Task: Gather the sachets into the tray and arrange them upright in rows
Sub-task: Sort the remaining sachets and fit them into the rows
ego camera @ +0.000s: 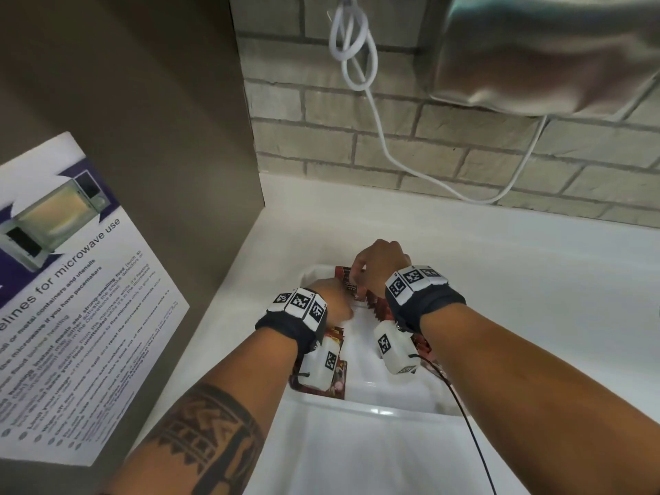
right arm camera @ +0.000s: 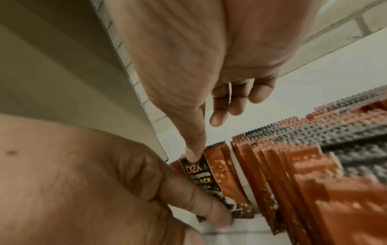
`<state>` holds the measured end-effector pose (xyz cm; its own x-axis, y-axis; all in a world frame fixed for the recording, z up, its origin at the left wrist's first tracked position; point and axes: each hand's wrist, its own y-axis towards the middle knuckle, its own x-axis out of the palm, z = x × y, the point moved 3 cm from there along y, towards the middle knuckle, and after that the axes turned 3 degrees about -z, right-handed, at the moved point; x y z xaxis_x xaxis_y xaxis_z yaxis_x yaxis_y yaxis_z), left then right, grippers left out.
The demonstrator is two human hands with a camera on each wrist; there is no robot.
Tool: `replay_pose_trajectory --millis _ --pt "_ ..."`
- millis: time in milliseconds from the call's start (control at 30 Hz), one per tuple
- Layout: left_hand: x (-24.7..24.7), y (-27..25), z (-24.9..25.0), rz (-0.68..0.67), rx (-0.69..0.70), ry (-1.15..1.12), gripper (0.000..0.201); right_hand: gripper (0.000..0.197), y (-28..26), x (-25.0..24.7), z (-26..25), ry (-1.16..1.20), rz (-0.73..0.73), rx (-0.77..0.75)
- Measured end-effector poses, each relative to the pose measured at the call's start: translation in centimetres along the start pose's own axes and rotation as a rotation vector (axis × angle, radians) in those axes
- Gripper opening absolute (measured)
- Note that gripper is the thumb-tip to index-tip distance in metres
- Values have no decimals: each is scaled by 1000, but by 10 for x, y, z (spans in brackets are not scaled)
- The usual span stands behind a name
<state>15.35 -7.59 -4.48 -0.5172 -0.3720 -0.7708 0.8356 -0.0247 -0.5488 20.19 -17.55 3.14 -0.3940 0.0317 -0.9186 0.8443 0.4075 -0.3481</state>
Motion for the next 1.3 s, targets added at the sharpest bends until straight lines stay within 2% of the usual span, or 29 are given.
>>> replay_pose_trajectory --millis 167,700,867,1033,1167,1300 --pt "1 8 -2 -34 19 44 34 26 5 -1 4 71 -16 16" --pt "0 -2 9 -36 34 74 37 18 5 -5 8 176 48 -43" --pt "-16 -18 11 10 20 0 35 24 -2 -18 9 231 75 -83" --pt "-32 -51 6 107 20 51 35 15 -36 -38 5 380 96 -197" --pt "-20 -69 -8 88 -15 70 44 16 -83 -32 -1 424 -1 -238" --pt "-5 -73 -10 62 -53 187 59 13 -106 10 -9 391 -206 -183"
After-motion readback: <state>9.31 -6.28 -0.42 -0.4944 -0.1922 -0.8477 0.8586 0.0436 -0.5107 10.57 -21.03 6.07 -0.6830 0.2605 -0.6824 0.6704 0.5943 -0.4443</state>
